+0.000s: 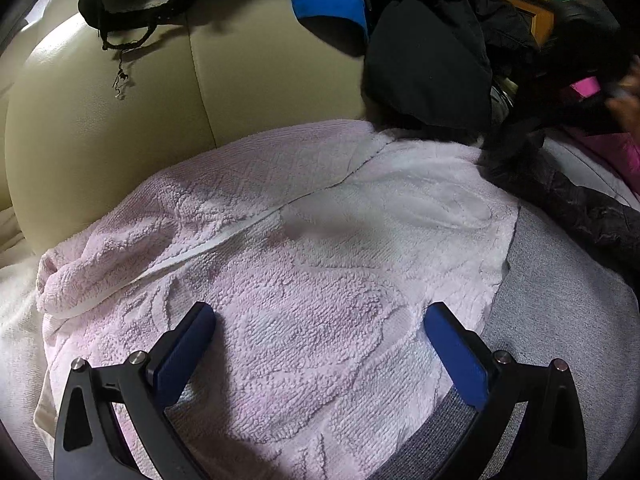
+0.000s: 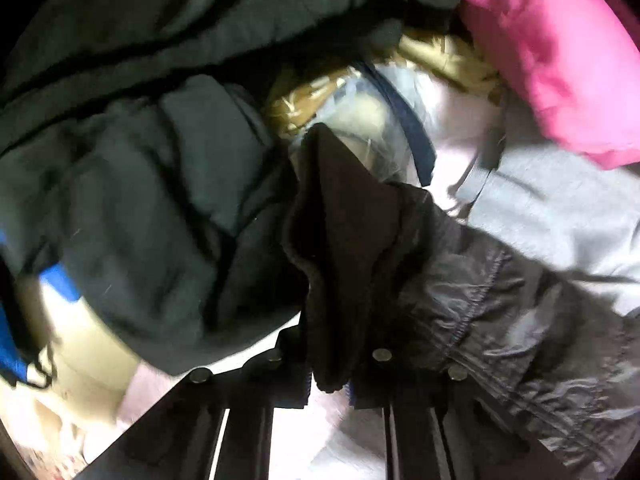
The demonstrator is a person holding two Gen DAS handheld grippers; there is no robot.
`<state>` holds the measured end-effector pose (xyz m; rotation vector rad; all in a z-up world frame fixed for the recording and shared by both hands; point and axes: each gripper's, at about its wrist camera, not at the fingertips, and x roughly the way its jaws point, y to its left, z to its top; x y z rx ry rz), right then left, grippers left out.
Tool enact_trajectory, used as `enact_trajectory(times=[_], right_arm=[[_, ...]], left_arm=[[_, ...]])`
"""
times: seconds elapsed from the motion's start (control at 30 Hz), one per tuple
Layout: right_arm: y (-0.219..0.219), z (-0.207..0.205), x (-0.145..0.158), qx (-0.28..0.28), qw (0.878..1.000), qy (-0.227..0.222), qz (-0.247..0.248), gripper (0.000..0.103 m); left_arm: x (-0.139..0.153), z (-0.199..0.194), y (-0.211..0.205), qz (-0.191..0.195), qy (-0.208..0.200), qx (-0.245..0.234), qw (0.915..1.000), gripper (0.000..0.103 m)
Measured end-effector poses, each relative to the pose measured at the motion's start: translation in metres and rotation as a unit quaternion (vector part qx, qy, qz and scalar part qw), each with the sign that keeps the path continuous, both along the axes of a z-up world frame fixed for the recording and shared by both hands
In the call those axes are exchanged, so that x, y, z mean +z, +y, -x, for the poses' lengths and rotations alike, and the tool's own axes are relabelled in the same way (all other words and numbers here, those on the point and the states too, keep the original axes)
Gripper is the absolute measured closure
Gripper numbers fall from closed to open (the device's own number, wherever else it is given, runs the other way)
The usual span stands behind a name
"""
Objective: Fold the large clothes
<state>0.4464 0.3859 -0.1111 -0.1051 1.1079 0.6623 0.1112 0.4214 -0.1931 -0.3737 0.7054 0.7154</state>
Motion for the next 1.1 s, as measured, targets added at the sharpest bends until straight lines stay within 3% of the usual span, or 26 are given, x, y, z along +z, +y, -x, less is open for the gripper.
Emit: enact_trajectory(times=[0.2,0.37,0.5,0.73,0.83,0.93,1.03,1.1], right_arm=[[-0.096,0.026,0.079,-0.023,0.997,-0.059,-0.035,0.091],[-0.213,0.062,0.145,-0.063,0.99,-0.107,-0.072,0.091],[-0.312,0.082,0.165,-0.122,0.981,-0.124,-0.088,0.091],[-0.476,0.091,0.161,-0.226,0.962,-0.131,-0.077,0.091],[-0.525,0.092,0.141,-0.251,0.958,-0.124,-0.055,0.091],[-0.559,0.089,0.108,-0.267,0.958,-0.103,-0.028,0.091],[-0.581,0.087,0.07,-0.268,0.96,-0.084,-0.009,0.091],[-0.59,0.085,0.051,-0.268,0.96,-0.077,-0.007,0.091]], left_arm=[[0.0,-0.001,0.001,0.003,0.006,-0.002,1.0,0.0],[0.002,-0.002,0.006,0.011,0.007,-0.005,0.9999,0.0],[0.003,-0.004,0.011,0.016,0.01,-0.007,0.9998,0.0],[0.005,-0.011,0.016,0.02,0.023,-0.011,0.9995,0.0],[0.009,-0.019,0.019,0.028,0.042,-0.011,0.9987,0.0],[0.021,-0.027,0.02,0.07,0.073,0.005,0.9949,0.0],[0.048,-0.027,0.005,0.11,0.028,-0.007,0.9935,0.0],[0.078,-0.036,-0.025,0.121,-0.01,-0.05,0.9913,0.0]])
